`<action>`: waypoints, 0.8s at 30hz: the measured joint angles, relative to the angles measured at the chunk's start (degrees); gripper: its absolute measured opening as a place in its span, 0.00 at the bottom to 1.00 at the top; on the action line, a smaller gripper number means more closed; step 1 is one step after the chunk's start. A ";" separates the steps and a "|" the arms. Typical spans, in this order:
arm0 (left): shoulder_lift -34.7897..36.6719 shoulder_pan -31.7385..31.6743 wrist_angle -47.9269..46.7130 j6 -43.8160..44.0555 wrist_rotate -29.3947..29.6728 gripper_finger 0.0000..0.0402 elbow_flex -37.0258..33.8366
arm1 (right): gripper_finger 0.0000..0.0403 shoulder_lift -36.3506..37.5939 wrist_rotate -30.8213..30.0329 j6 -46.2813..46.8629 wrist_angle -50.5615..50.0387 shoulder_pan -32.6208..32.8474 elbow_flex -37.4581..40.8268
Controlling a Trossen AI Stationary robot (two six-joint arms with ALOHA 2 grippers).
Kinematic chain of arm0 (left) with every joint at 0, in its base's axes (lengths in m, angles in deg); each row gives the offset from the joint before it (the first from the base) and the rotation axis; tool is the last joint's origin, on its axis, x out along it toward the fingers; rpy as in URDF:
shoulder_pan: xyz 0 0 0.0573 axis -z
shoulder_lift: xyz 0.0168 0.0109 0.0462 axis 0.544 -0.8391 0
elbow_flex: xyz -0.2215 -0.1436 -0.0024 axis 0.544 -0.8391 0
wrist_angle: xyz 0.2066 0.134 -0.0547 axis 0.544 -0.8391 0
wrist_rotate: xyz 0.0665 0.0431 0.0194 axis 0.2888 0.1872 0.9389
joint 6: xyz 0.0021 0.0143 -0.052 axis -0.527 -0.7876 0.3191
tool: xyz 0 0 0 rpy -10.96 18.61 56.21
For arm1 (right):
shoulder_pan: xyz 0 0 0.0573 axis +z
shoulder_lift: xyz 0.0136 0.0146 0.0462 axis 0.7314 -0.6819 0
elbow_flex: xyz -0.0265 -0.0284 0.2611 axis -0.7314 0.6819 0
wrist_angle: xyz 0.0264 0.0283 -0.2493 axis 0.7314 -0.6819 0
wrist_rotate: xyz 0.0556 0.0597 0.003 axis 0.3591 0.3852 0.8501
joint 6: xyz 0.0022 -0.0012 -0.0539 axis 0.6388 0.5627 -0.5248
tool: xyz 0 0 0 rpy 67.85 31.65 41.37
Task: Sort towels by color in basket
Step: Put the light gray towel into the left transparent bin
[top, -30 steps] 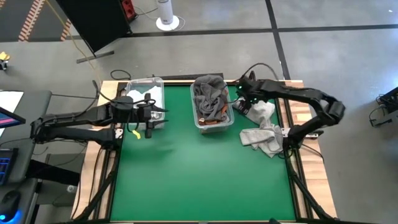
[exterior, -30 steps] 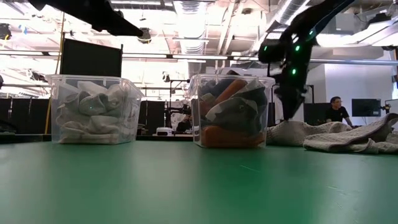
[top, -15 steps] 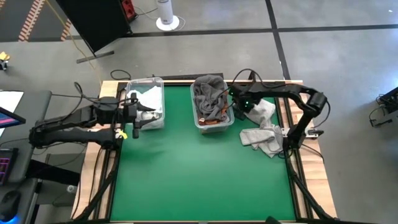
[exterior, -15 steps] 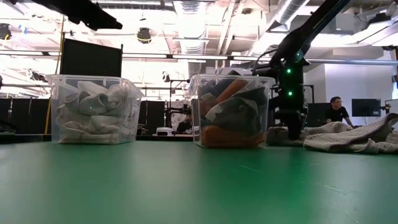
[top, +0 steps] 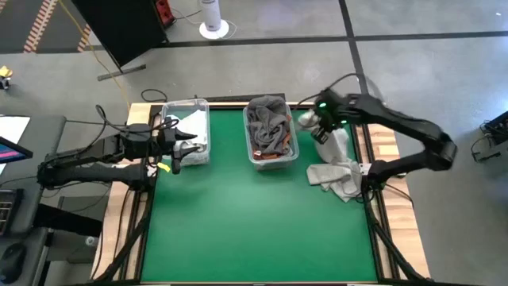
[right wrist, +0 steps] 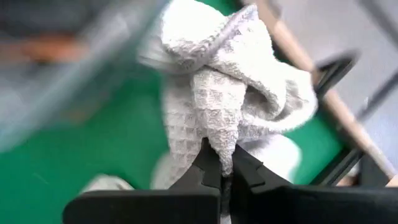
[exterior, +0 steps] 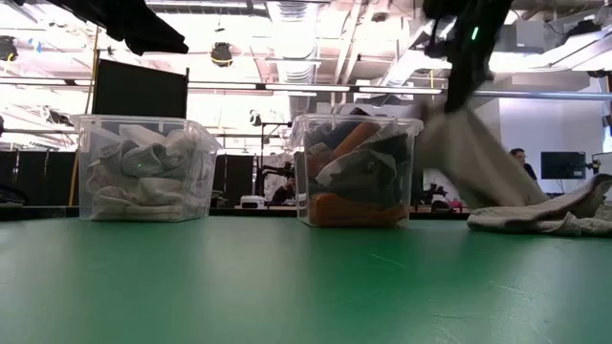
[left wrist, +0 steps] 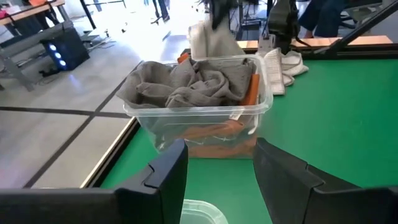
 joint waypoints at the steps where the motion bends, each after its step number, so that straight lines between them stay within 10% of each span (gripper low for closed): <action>1: -0.05 0.00 -0.01 -0.08 0.00 0.43 0.01 | 0.06 2.29 0.07 0.05 0.34 0.58 -1.50; 15: -1.19 0.00 2.22 -1.10 -0.87 0.43 -0.33 | 0.06 19.28 8.68 -0.52 23.30 13.25 -8.09; 24: -9.81 0.00 35.81 -3.23 -6.01 0.43 -9.90 | 0.06 10.26 8.90 -1.99 32.81 21.76 -8.03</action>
